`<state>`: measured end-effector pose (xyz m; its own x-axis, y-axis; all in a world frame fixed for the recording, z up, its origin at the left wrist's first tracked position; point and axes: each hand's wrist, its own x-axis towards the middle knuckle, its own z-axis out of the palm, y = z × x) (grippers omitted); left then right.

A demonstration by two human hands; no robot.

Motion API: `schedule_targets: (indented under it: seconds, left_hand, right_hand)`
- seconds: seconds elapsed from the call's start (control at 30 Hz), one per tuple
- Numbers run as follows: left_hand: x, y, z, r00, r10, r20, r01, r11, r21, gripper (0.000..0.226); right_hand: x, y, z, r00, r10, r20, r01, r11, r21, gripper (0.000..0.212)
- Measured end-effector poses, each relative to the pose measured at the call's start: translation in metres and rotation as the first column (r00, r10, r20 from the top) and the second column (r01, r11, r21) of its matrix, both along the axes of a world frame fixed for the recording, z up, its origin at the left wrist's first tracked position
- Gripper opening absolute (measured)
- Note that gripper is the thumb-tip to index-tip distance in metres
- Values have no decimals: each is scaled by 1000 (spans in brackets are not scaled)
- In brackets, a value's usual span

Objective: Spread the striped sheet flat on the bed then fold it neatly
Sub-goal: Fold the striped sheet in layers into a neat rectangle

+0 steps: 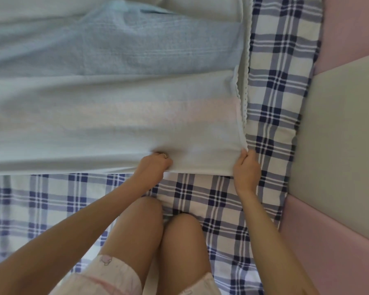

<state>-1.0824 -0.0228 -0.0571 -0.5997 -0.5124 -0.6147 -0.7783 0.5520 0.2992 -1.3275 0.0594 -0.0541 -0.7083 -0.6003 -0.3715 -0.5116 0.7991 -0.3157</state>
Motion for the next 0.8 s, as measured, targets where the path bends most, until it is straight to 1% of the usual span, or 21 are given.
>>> schedule_targets:
  seconds: [0.03, 0.07, 0.13, 0.2, 0.27, 0.3, 0.33, 0.37, 0.4, 0.43, 0.47, 0.5, 0.53, 0.57, 0.6, 0.63, 0.67, 0.7, 0.73, 0.77, 0.8]
  left_hand:
    - [-2, 1, -2, 998, -7, 66, 4, 999, 44, 33]
    - [-5, -1, -3, 996, -2, 92, -5, 997, 76, 33]
    - [-3, -2, -7, 997, 36, 68, -46, 988, 151, 27]
    - [5, -5, 0, 990, 138, 19, -138, 951, 276, 19]
    - [15, -7, 16, 969, 242, -46, -216, 925, 313, 22]
    - [20, -11, 24, 957, 275, -91, -244, 935, 258, 25]
    - [26, -16, 32, 941, 304, -146, -280, 946, 164, 28]
    - [31, -26, 38, 925, 325, -197, -320, 946, 57, 31]
    - [36, -39, 42, 920, 327, -219, -343, 939, -40, 36]
    - [43, -54, 44, 929, 319, -187, -341, 935, -101, 42]
    - [50, -67, 42, 949, 292, -118, -306, 944, -121, 49]
    - [59, -76, 35, 978, 210, -21, -211, 969, -127, 58]
    - [66, -82, 28, 994, 94, 58, -86, 989, -124, 68]
    - [73, -87, 17, 998, -16, 69, 26, 989, -143, 77]
    - [80, -90, 7, 993, -110, 47, 117, 976, -182, 83]
    - [85, -99, 1, 985, -168, 26, 170, 961, -219, 86]
    - [87, -112, -5, 983, -183, 8, 178, 945, -275, 86]
    - [87, -131, -10, 989, -148, -4, 138, 936, -324, 85]
    - [89, -148, -17, 997, -71, -18, 60, 937, -344, 84]
    - [88, -165, -17, 999, 35, -24, -41, 934, -354, 83]
    - [89, -176, -17, 989, 150, 0, -141, 931, -337, 82]
  right_hand:
    - [3, 3, -1, 1000, -3, 26, 2, 999, 39, 31]
    - [3, 3, -3, 998, -14, 55, 11, 998, 62, 30]
    - [2, 2, -3, 993, -25, 117, 16, 997, 76, 26]
    - [-3, -4, 4, 981, -37, 192, 21, 996, 84, 22]
    - [-8, -10, 14, 960, -94, 264, 65, 991, 117, 23]
    - [-7, -14, 21, 950, -117, 289, 79, 987, 141, 28]
    - [-6, -19, 27, 951, -120, 284, 80, 985, 150, 35]
    - [-5, -27, 32, 970, -76, 232, 49, 991, 121, 42]
    - [-1, -39, 35, 988, 39, 150, -48, 997, 60, 48]
    - [6, -54, 37, 976, 208, 72, -207, 978, -15, 52]
    - [16, -67, 39, 913, 408, 19, -406, 911, -78, 55]
    - [29, -79, 40, 777, 629, -10, -626, 771, -116, 57]
    - [45, -86, 34, 547, 836, -46, -832, 538, -134, 60]
    - [62, -92, 29, 253, 963, -95, -960, 238, -150, 62]
    - [77, -94, 22, -62, 988, -138, -990, -79, -120, 62]
    - [89, -97, 9, -341, 928, -151, -936, -350, -39, 60]
    - [96, -104, -6, -503, 851, -152, -864, -496, 79, 57]
    - [99, -115, -18, -561, 812, -160, -828, -547, 123, 51]
    - [102, -127, -26, -484, 852, -199, -875, -472, 110, 48]
    - [94, -144, -31, -312, 917, -251, -949, -286, 133, 49]
    - [84, -161, -32, -64, 971, -228, -982, -20, 188, 53]
